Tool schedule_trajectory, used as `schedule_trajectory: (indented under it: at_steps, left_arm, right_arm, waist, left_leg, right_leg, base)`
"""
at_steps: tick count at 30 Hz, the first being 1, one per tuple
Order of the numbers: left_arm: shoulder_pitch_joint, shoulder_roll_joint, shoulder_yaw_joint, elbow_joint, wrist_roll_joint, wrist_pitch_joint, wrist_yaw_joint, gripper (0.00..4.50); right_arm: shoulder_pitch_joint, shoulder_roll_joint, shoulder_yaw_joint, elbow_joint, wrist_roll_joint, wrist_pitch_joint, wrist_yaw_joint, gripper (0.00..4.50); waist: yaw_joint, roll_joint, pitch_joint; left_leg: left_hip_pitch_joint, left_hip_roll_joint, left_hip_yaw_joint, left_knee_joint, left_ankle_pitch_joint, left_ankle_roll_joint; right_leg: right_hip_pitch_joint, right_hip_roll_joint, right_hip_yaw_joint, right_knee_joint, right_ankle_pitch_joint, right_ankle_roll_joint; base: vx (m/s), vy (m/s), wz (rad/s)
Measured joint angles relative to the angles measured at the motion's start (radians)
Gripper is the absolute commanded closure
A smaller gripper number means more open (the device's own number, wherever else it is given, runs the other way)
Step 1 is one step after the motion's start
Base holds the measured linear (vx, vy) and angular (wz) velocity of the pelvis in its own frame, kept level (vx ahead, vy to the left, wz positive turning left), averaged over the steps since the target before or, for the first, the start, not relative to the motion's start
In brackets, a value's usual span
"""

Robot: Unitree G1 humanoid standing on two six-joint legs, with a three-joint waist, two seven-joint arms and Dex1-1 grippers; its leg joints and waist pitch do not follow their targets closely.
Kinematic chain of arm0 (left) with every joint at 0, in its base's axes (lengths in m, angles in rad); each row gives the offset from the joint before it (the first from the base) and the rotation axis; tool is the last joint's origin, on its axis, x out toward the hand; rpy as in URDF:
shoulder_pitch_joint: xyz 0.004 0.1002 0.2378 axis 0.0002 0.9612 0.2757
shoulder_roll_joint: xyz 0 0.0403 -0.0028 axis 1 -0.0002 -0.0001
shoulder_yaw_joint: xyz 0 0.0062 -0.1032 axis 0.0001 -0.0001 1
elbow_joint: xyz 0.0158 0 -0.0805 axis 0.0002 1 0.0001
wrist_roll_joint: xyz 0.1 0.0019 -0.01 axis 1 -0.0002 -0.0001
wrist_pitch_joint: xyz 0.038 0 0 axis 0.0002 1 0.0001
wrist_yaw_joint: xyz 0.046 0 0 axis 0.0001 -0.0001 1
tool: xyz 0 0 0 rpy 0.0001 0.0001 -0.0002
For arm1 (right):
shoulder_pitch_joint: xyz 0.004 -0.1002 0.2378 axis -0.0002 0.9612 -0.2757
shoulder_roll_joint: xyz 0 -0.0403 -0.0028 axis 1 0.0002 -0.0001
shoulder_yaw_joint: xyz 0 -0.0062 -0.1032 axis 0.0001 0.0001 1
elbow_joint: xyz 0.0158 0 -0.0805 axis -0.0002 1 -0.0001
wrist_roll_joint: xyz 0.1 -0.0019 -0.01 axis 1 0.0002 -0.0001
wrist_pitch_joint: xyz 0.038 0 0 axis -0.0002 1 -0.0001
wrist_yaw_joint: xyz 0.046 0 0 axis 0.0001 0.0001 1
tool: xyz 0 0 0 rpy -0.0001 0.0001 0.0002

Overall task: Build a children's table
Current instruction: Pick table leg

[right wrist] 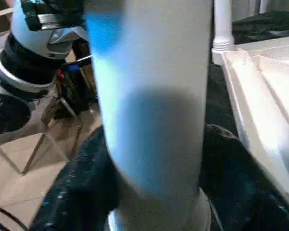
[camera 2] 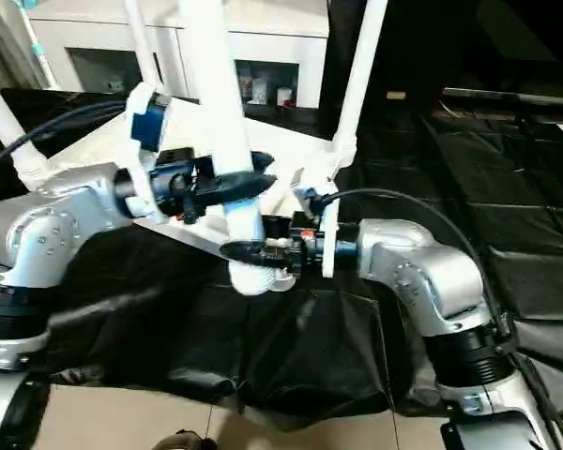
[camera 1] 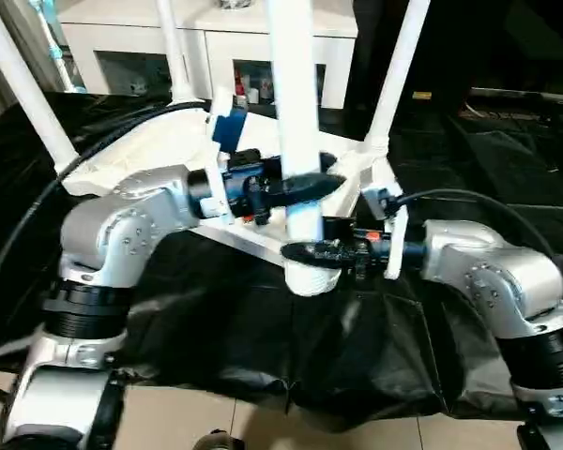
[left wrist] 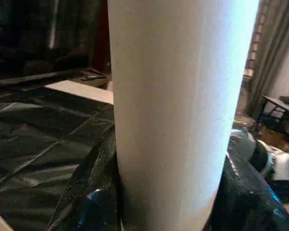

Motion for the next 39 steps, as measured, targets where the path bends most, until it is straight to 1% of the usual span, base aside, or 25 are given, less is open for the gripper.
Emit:
schedule_trajectory:
  at_steps: [3, 7, 14, 18, 22, 27, 28, 30, 31, 39]
  left_arm:
    - [0.000, -0.002, -0.003, 0.000, -0.003, -0.003, -0.026, 2.59]
    - [-0.001, -0.004, -0.012, 0.001, -0.006, -0.006, -0.052, 2.59]
    - [-0.001, 0.009, -0.044, 0.001, -0.011, -0.007, -0.103, 2.59]
    - [-0.001, 0.015, -0.049, 0.001, -0.010, -0.015, -0.117, 2.59]
    - [-0.001, 0.019, -0.052, 0.001, 0.004, -0.035, -0.128, 2.59]
    - [-0.001, 0.019, -0.065, 0.010, 0.038, -0.068, -0.119, 2.59]
    - [-0.001, 0.019, -0.067, 0.013, 0.045, -0.075, -0.115, 2.59]
    - [-0.002, 0.016, -0.067, 0.020, 0.047, -0.085, -0.109, 2.59]
    - [-0.004, 0.011, -0.067, 0.028, 0.049, -0.086, -0.101, 2.59]
    - [-0.007, 0.006, -0.066, 0.037, 0.050, -0.096, -0.109, 2.59]
  right_arm:
    - [0.000, -0.011, 0.003, -0.003, 0.000, -0.001, 0.010, 1.44]
    - [-0.001, -0.028, 0.009, -0.008, 0.000, -0.003, 0.043, 1.44]
    - [-0.001, -0.054, 0.041, -0.013, 0.000, -0.011, 0.094, 1.44]
    - [-0.005, -0.054, 0.044, -0.012, 0.000, -0.011, 0.108, 1.44]
    - [-0.011, -0.054, 0.041, -0.010, 0.001, -0.010, 0.108, 1.44]
    - [-0.033, -0.033, 0.004, -0.006, 0.025, 0.011, 0.076, 1.44]
    - [-0.041, -0.036, 0.001, -0.008, 0.024, 0.011, 0.074, 1.15]
    - [-0.042, -0.038, 0.001, -0.008, 0.022, 0.011, 0.073, 1.15]
    - [-0.041, -0.042, 0.004, -0.009, 0.016, 0.011, 0.072, 1.02]
    - [-0.015, -0.054, 0.031, -0.012, -0.024, 0.005, 0.050, 0.97]
  waist:
    - [-0.001, 0.000, 0.000]
    - [-0.001, 0.000, 0.000]
    - [-0.001, 0.000, 0.000]
    - [-0.001, 0.000, 0.000]
    - [-0.001, 0.000, 0.000]
    - [-0.001, 0.000, 0.000]
    - [-0.001, -0.001, 0.000]
    - [0.000, -0.001, 0.000]
    - [0.000, -0.001, 0.000]
    - [-0.001, -0.001, 0.000]
  left_leg:
    - [0.000, 0.000, 0.000, 0.001, 0.000, 0.000]
    - [0.000, 0.000, 0.000, 0.001, 0.000, 0.000]
    - [0.000, 0.000, 0.000, 0.001, 0.000, 0.000]
    - [0.000, 0.000, 0.000, 0.001, 0.000, 0.000]
    - [0.000, 0.000, 0.000, 0.002, 0.000, 0.000]
    - [0.000, 0.000, 0.000, 0.002, 0.000, 0.000]
    - [0.000, 0.000, 0.000, 0.002, 0.000, 0.000]
    - [0.000, 0.000, 0.000, 0.002, 0.000, 0.000]
    - [0.000, 0.000, 0.000, 0.002, 0.000, 0.000]
    - [0.000, 0.000, 0.000, 0.002, 0.000, 0.000]
  right_leg:
    - [0.000, 0.000, 0.000, 0.000, 0.000, -0.001]
    - [0.001, 0.000, 0.000, 0.000, 0.000, -0.001]
    - [0.000, 0.000, 0.000, 0.001, 0.000, -0.001]
    - [0.000, 0.000, 0.000, 0.001, 0.000, -0.001]
    - [0.000, 0.000, 0.000, 0.001, 0.000, -0.001]
    - [0.000, 0.000, 0.000, 0.001, 0.000, -0.001]
    - [0.000, 0.000, 0.000, 0.001, 0.000, -0.001]
    - [0.000, 0.000, 0.000, 0.001, 0.000, -0.001]
    - [0.001, 0.000, 0.000, 0.001, 0.000, -0.001]
    - [0.000, 0.000, 0.000, 0.002, 0.000, -0.001]
  base:
    - [0.000, 0.000, 0.00]
    - [0.000, 0.000, 0.00]
    - [0.000, 0.000, 0.00]
    - [0.000, 0.000, 0.00]
    - [0.000, 0.000, 0.00]
    - [0.000, 0.000, 0.00]
    - [0.000, 0.000, 0.00]
    - [0.000, 0.000, 0.00]
    - [0.000, 0.000, 0.00]
    - [0.000, 0.000, 0.00]
